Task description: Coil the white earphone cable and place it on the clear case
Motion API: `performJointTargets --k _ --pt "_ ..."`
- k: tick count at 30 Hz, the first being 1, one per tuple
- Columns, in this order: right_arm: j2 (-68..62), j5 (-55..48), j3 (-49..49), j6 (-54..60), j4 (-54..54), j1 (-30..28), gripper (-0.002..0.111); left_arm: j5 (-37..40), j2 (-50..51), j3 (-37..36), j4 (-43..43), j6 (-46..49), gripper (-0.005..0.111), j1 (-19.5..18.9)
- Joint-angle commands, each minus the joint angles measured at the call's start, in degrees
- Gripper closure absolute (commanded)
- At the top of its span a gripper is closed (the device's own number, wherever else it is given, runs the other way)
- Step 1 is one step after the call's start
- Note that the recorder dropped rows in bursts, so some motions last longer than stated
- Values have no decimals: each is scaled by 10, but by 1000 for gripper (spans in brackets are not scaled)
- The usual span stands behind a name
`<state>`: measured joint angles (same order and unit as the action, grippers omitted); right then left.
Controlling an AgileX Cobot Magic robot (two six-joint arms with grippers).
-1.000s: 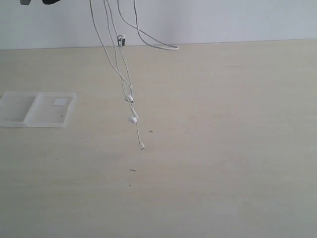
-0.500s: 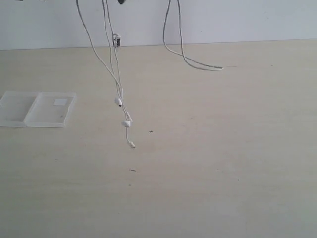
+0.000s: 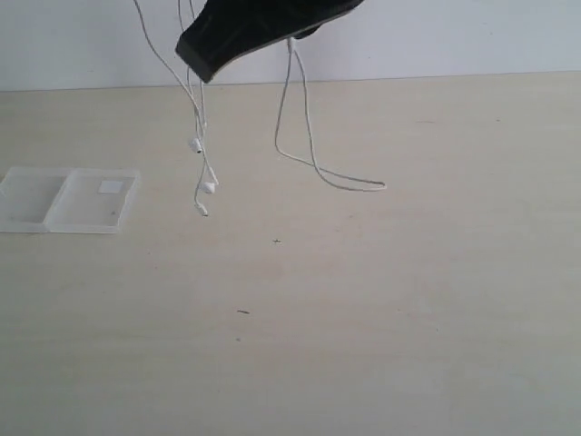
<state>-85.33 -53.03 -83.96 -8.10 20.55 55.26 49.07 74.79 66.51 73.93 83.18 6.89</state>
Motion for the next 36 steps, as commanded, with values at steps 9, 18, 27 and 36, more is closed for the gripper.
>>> performJointTargets --k 9,18,27,36 --pt "-41 53 2 14 -66 0 80 -19 -9 14 12 -12 107 -4" --pt "-40 82 2 15 -65 0 47 -25 -9 14 12 -10 107 -4" --pt "-16 82 2 -45 -14 0 25 -29 -9 14 12 -10 107 -4" --pt "35 86 2 -88 -30 0 23 -29 -9 14 12 -10 107 -4"
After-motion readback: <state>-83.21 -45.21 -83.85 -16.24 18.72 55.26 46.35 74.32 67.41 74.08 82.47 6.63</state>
